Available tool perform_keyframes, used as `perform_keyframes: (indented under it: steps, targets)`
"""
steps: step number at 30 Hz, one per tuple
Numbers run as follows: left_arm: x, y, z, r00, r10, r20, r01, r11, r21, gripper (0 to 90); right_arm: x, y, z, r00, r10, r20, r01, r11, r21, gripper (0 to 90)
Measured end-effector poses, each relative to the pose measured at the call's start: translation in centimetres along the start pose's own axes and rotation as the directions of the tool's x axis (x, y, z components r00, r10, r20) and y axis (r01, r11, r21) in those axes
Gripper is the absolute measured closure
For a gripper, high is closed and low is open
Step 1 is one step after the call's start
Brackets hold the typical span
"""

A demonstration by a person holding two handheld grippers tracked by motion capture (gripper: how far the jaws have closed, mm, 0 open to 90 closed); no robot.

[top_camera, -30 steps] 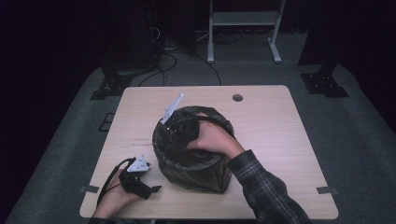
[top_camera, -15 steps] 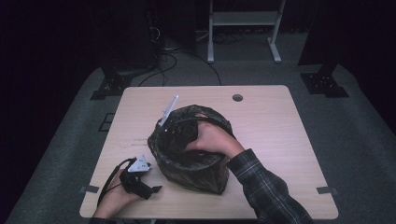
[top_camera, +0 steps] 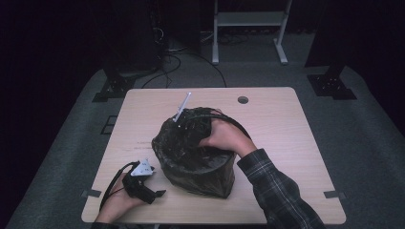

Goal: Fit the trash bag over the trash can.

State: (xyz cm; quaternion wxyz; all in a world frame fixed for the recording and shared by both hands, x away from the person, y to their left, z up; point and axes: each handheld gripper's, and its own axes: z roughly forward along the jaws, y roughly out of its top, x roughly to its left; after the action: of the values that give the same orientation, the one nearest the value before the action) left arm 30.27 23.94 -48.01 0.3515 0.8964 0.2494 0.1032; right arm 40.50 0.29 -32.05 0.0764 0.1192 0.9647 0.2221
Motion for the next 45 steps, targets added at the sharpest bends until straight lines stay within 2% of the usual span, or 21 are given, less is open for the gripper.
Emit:
perform_keyframes:
  steps: [5,9,13,16,19,21,25,29,35,37,40,44,45]
  targets:
    - [0.0,0.0,0.0,1.0,0.001,0.001,-0.001,1.0,-0.002,0.0,0.3,-0.2,-1.9,0.9999,0.007,-0.008,-0.007,0.996,-0.088,13.4]
    - [0.1,-0.1,0.0,1.0,0.005,0.005,-0.005,0.9999,-0.015,0.0,0.6,-1.2,-4.1,0.9998,-0.005,-0.02,0.001,0.985,-0.175,12.4]
    - [0.1,-0.1,0.1,0.9999,0.011,0.009,-0.01,0.9996,-0.026,0.0,0.8,-3.5,-6.9,0.9998,0.015,-0.017,-0.019,0.962,-0.273,12.1]
    - [0.2,-0.2,0.2,0.9998,0.013,0.012,-0.012,0.9993,-0.036,0.0,1.0,-5.5,-8.5,0.9995,0.025,-0.02,-0.03,0.947,-0.319,11.9]
    - [0.2,-0.3,0.2,0.9998,0.015,0.014,-0.014,0.999,-0.043,0.0,1.1,-7.6,-10.0,0.9987,0.046,-0.024,-0.051,0.927,-0.371,11.7]
    - [0.2,-0.3,0.2,0.9998,0.016,0.015,-0.015,0.999,-0.043,0.0,1.3,-9.0,-10.9,0.9981,0.058,-0.02,-0.062,0.915,-0.399,11.7]
    - [0.2,-0.3,0.2,0.9998,0.015,0.015,-0.015,0.999,-0.043,0.0,2.2,-11.6,-12.1,0.9966,0.083,0.003,-0.074,0.901,-0.427,11.6]
    - [0.2,-0.3,0.2,0.9998,0.015,0.015,-0.015,0.999,-0.043,0.0,3.2,-14.0,-12.3,0.9946,0.101,0.022,-0.081,0.891,-0.446,11.6]
    - [0.2,-0.3,0.2,0.9998,0.015,0.015,-0.015,0.999,-0.043,0.0,4.4,-17.5,-11.1,0.9893,0.144,0.026,-0.115,0.874,-0.472,11.6]
    - [0.2,-0.3,0.2,0.9998,0.016,0.015,-0.015,0.999,-0.041,0.0,4.9,-18.5,-10.2,0.9878,0.155,0.014,-0.128,0.864,-0.487,11.6]
    - [0.2,-0.3,0.2,0.9998,0.015,0.016,-0.015,0.999,-0.042,0.0,5.4,-19.7,-8.9,0.9852,0.171,0.013,-0.143,0.862,-0.485,11.6]
    - [0.2,-0.3,0.2,0.9998,0.016,0.015,-0.015,0.999,-0.041,0.0,6.0,-21.3,-6.9,0.9812,0.193,-0.012,-0.173,0.85,-0.498,11.6]
    - [0.2,-0.3,0.2,0.9998,0.016,0.015,-0.015,0.999,-0.042,0.0,6.1,-21.8,-6.2,0.9798,0.199,-0.025,-0.185,0.849,-0.495,11.6]
